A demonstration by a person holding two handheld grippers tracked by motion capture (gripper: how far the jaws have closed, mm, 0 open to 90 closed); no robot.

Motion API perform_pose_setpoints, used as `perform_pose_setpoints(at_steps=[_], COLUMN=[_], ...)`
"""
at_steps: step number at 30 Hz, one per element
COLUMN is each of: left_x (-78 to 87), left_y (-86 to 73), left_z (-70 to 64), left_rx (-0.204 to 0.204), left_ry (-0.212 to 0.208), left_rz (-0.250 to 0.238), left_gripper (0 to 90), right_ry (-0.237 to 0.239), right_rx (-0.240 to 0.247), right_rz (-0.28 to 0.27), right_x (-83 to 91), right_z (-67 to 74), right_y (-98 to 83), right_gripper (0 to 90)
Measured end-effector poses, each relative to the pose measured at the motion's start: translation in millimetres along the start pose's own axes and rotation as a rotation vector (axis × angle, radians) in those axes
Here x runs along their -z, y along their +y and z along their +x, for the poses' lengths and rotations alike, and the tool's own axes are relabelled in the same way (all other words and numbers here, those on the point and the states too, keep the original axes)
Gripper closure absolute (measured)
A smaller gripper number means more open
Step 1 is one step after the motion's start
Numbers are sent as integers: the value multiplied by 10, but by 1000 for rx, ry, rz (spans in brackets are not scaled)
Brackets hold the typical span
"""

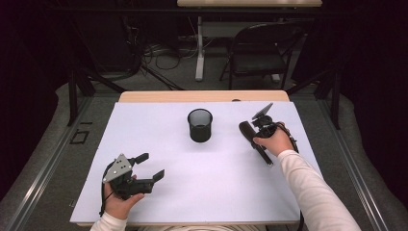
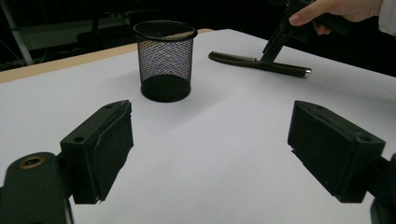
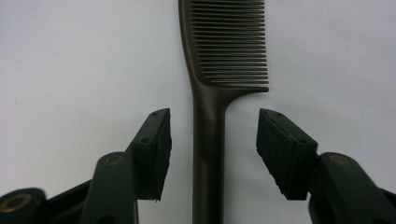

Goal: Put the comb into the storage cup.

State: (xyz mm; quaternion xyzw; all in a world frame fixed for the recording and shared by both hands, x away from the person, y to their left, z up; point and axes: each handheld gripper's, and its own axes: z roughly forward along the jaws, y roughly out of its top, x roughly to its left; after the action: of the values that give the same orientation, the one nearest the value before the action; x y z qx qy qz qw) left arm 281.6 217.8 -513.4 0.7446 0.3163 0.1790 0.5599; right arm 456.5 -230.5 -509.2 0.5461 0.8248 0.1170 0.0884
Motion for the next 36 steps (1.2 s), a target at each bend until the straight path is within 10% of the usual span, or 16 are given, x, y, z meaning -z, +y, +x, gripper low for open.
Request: perform_pose_setpoints(at_steps=[36], left_x=[-9], left_y=[-6], left_z=[8], left_rx=[3], left_ry=[4], left_rz=[7], left_gripper=[142], right_ry=[43], right_rx=[-78], right_rz=[57], right_x=[-129], right_z=[-48], right_y=[-43], right_gripper=[681])
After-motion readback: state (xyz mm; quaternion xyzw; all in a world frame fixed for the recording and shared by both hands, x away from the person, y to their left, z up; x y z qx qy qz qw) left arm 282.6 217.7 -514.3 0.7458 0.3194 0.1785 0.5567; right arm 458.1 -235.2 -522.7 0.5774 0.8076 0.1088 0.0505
